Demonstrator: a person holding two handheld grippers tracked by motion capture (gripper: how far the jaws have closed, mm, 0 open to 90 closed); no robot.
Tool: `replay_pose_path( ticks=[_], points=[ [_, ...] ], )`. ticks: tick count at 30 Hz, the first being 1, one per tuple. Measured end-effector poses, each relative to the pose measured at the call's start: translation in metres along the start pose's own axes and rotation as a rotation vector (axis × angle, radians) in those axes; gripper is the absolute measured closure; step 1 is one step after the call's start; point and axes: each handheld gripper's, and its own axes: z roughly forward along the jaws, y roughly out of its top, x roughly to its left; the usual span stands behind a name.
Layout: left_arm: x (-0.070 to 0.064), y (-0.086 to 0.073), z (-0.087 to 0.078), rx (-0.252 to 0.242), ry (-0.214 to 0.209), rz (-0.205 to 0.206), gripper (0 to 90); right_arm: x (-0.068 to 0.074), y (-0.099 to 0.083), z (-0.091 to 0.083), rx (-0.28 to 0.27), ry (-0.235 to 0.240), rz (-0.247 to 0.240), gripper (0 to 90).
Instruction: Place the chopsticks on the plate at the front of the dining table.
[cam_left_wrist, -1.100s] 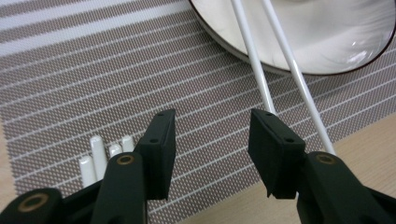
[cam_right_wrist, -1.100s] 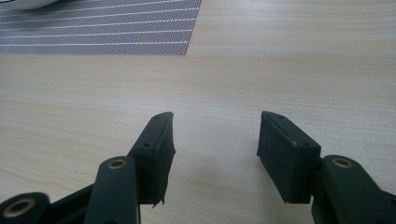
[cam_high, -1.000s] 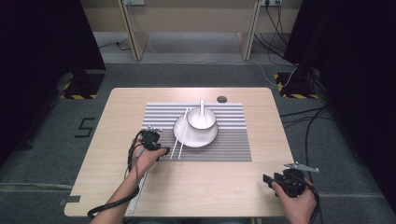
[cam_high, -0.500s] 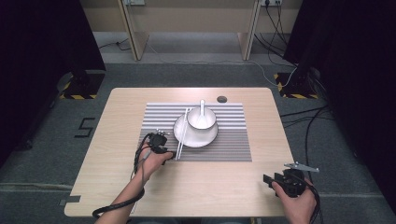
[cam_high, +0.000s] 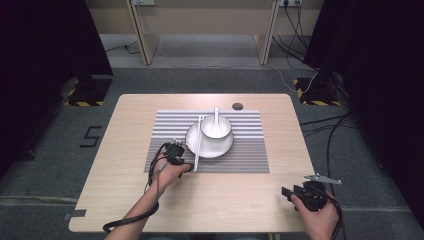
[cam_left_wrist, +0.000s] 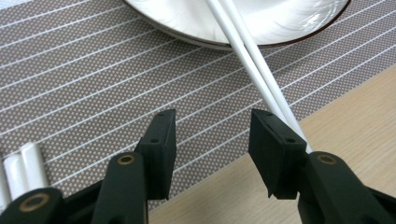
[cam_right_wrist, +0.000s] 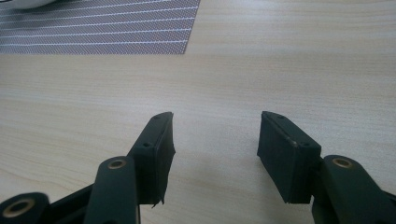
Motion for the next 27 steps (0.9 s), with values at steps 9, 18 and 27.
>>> replay_pose_path(
  ticks=[9, 18, 27],
  points=[
    [-0.001, 0.000, -0.001, -0.010, 0.000, -0.002, 49.7, -0.001, 0.000, -0.001, -0.005, 0.000, -0.001, 45.7],
    [0.010, -0.006, -0.017, -0.042, 0.038, -0.023, 41.0, 0.000, 0.000, -0.001, -0.003, -0.001, 0.001, 45.7],
    [0.020, -0.015, -0.034, -0.106, 0.042, -0.066, 35.2, 0.000, 0.000, -0.001, -0.005, -0.002, -0.003, 45.8]
  ],
)
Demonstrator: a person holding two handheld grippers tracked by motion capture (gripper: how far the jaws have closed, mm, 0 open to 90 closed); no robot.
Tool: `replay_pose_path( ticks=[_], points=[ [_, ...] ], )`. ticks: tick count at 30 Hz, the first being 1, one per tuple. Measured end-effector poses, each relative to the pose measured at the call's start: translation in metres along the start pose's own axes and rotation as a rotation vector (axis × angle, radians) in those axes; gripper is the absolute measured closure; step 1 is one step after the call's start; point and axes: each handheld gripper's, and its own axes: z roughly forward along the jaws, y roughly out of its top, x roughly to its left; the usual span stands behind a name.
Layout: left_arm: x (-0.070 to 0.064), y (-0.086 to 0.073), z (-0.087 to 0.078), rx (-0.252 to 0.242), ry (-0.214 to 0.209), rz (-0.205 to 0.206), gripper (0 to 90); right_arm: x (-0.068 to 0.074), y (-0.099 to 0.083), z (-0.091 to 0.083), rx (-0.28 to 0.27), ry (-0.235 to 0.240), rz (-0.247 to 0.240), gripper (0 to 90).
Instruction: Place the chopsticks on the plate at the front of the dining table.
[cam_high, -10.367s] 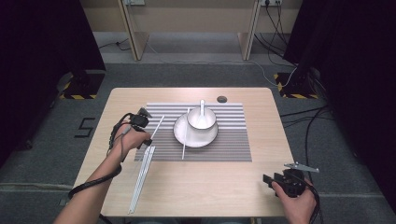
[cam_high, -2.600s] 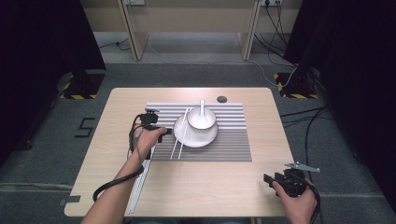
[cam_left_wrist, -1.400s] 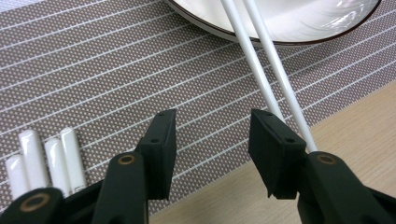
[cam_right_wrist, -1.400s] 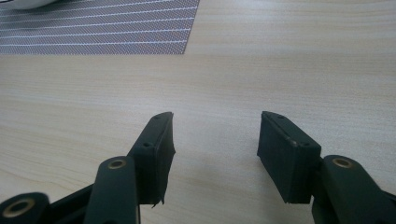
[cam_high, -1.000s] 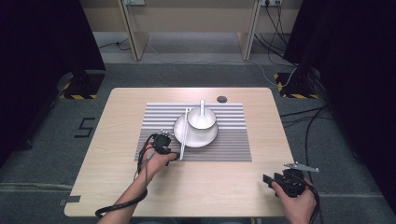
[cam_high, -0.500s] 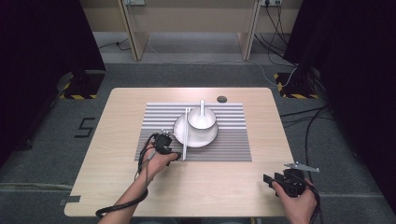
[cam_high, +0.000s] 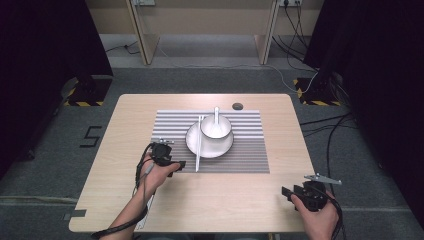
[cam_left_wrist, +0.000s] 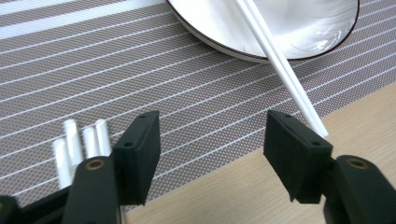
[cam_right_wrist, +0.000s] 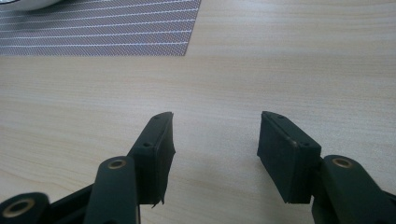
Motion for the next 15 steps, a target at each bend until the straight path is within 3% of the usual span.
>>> replay_pose_path(
  ticks=[10, 15],
  points=[
    [0.011, -0.013, -0.015, -0.072, 0.018, 0.012, 32.6, 0.001, 0.000, 0.000, -0.002, 0.000, -0.002, 45.8],
    [0.016, -0.020, -0.021, -0.092, 0.006, 0.006, 32.6, 0.001, 0.000, 0.000, -0.001, -0.002, -0.003, 45.8]
  ],
)
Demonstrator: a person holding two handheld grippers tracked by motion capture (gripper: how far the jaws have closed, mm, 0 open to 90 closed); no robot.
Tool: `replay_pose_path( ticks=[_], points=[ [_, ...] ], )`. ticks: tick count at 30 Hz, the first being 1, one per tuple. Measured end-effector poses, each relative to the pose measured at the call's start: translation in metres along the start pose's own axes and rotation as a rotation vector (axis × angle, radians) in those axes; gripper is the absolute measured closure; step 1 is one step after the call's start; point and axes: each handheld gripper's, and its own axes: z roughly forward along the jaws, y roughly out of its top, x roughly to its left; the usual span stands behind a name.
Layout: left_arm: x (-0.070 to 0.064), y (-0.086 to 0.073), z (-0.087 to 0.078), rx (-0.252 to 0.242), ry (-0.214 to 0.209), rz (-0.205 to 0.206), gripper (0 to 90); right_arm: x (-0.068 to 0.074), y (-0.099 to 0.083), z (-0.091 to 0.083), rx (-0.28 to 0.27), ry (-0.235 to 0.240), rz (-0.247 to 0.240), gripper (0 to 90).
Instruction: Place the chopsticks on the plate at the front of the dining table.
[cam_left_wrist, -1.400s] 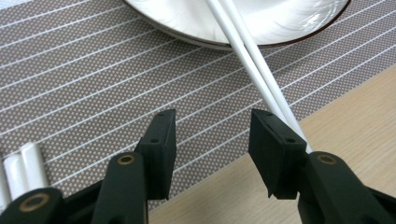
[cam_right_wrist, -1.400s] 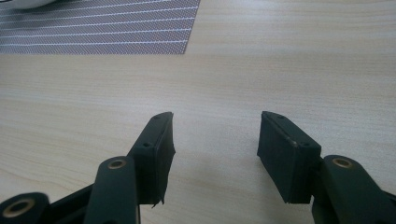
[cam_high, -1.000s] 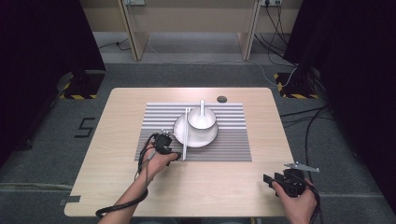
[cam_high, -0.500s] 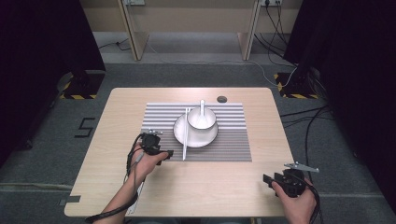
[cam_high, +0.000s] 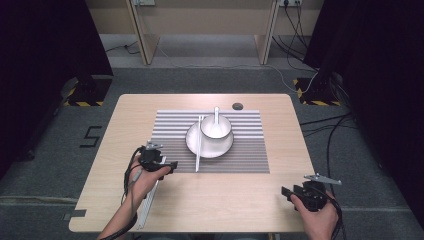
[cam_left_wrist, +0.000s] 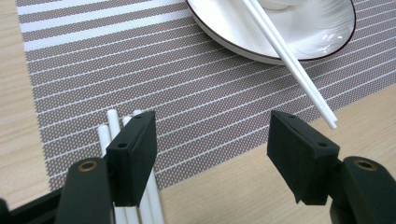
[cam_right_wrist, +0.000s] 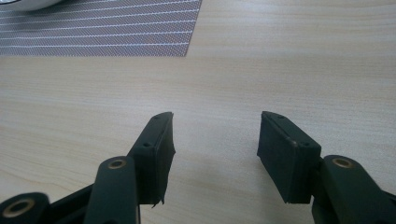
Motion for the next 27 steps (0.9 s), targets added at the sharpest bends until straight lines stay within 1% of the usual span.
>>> replay_pose_path(
  ticks=[6, 10, 12, 16, 27],
  points=[
    [0.005, -0.007, -0.011, -0.030, 0.000, 0.003, 32.8, 0.001, 0.000, 0.000, -0.001, -0.002, 0.004, 45.8],
    [0.008, -0.011, -0.016, -0.038, -0.003, -0.002, 32.9, 0.001, -0.001, 0.000, -0.005, -0.002, 0.001, 45.7],
    [0.010, -0.014, -0.019, -0.040, 0.002, 0.003, 32.9, 0.001, -0.001, 0.000, -0.003, -0.001, 0.006, 45.7],
    [0.014, -0.020, -0.026, -0.056, 0.003, -0.011, 32.9, 0.000, -0.001, 0.000, -0.004, -0.002, 0.006, 45.7],
    [0.026, -0.035, -0.040, -0.069, 0.012, -0.027, 32.9, 0.000, -0.002, -0.001, -0.011, -0.004, 0.012, 45.7]
  ],
)
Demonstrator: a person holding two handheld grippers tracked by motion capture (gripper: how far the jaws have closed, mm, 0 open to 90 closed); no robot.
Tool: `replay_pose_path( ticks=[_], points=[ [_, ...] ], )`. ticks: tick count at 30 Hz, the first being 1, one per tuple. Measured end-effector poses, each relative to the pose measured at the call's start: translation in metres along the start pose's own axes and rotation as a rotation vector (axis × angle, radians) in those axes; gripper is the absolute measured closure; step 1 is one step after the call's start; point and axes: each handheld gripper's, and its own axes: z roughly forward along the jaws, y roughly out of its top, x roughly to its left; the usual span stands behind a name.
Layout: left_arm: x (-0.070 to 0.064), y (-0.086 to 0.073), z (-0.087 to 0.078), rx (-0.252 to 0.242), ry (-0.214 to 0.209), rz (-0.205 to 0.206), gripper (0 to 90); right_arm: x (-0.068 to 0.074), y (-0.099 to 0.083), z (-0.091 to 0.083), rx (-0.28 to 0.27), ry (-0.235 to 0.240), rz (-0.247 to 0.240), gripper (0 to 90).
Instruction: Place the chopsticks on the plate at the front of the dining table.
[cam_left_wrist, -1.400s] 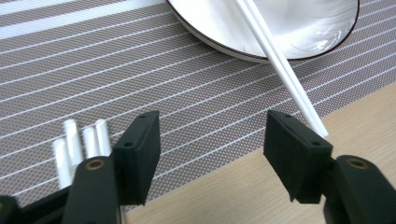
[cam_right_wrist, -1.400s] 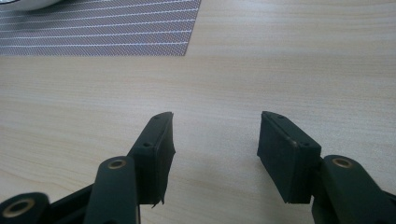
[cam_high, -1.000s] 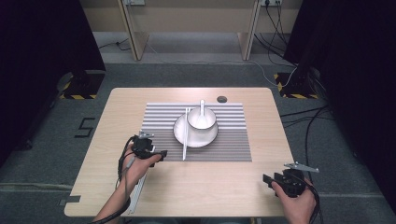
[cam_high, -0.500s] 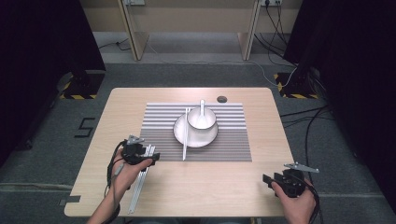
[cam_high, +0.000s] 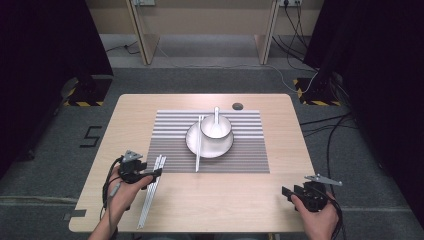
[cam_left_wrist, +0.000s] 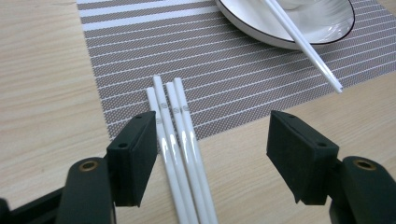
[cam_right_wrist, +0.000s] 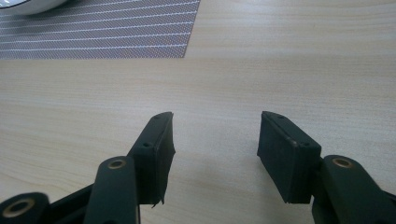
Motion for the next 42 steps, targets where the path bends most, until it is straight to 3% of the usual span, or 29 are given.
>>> replay_pose_path(
  ticks=[15, 27, 42],
  points=[
    [0.014, -0.020, -0.016, -0.023, 0.019, 0.018, 33.2, -0.001, 0.000, 0.000, -0.011, -0.006, 0.010, 45.8],
    [0.030, -0.042, -0.029, -0.034, 0.051, -0.011, 34.0, -0.001, -0.001, 0.000, -0.009, -0.005, 0.009, 45.8],
    [0.039, -0.061, -0.035, -0.066, 0.068, -0.021, 33.9, -0.001, -0.001, 0.001, -0.011, -0.001, 0.011, 45.7]
  ],
)
